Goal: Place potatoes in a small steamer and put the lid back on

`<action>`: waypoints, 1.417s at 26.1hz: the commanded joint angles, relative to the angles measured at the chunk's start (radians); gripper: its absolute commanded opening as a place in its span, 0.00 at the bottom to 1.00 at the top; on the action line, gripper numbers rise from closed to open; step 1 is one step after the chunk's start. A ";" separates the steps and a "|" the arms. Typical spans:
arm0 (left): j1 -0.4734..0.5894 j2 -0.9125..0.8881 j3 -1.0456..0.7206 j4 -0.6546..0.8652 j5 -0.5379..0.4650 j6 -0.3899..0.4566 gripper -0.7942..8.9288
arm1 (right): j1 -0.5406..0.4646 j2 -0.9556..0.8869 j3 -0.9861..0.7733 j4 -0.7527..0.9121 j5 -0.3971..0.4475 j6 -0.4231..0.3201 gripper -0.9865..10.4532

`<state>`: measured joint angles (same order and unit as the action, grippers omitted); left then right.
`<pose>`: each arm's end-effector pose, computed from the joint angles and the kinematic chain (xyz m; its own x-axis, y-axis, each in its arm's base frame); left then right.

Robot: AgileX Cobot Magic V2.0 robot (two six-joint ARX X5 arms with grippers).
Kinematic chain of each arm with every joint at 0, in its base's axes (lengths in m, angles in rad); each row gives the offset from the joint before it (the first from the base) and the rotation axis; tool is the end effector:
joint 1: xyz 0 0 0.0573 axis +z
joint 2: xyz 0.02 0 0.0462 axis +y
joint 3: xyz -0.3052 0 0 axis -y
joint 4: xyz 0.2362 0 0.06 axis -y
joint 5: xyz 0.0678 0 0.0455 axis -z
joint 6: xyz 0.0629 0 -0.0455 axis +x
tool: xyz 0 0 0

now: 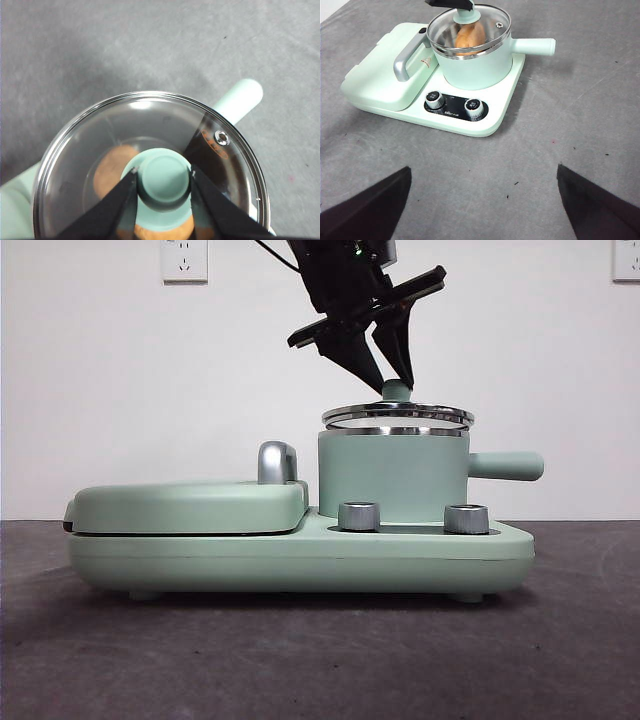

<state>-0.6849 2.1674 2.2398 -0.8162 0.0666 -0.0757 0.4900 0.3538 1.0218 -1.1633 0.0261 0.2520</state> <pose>0.3991 -0.3314 0.3445 0.5266 -0.5160 -0.6756 0.6275 0.7721 -0.1006 -0.0019 -0.0029 0.3405 0.7883 0.3909 -0.4751 -0.3314 0.9204 0.2074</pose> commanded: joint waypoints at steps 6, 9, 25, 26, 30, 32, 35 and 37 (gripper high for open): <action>-0.019 0.024 0.039 0.020 -0.045 0.031 0.10 | 0.005 0.002 0.006 0.010 0.000 0.011 0.49; -0.023 0.038 0.039 0.016 -0.045 0.031 0.10 | 0.005 0.002 0.006 0.010 0.000 0.010 0.49; -0.030 0.053 0.039 -0.027 -0.101 0.046 0.10 | 0.005 0.002 0.006 0.011 0.000 0.011 0.49; -0.030 0.053 0.039 -0.030 -0.101 0.046 0.10 | 0.005 0.002 0.006 0.010 0.000 0.011 0.49; -0.030 0.053 0.039 -0.033 -0.101 0.039 0.11 | 0.005 0.002 0.006 0.011 0.000 0.011 0.49; -0.030 0.053 0.039 -0.030 -0.101 0.019 0.18 | 0.005 0.002 0.006 0.011 0.000 0.011 0.49; -0.028 0.044 0.042 -0.016 -0.112 0.011 0.47 | 0.005 0.002 0.006 0.011 0.000 0.011 0.49; -0.019 0.021 0.044 -0.022 -0.130 0.011 0.50 | 0.005 0.002 0.006 0.011 0.000 0.010 0.49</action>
<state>-0.7010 2.1849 2.2467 -0.8440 -0.0566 -0.0700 0.4900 0.3538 1.0218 -1.1633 0.0261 0.2520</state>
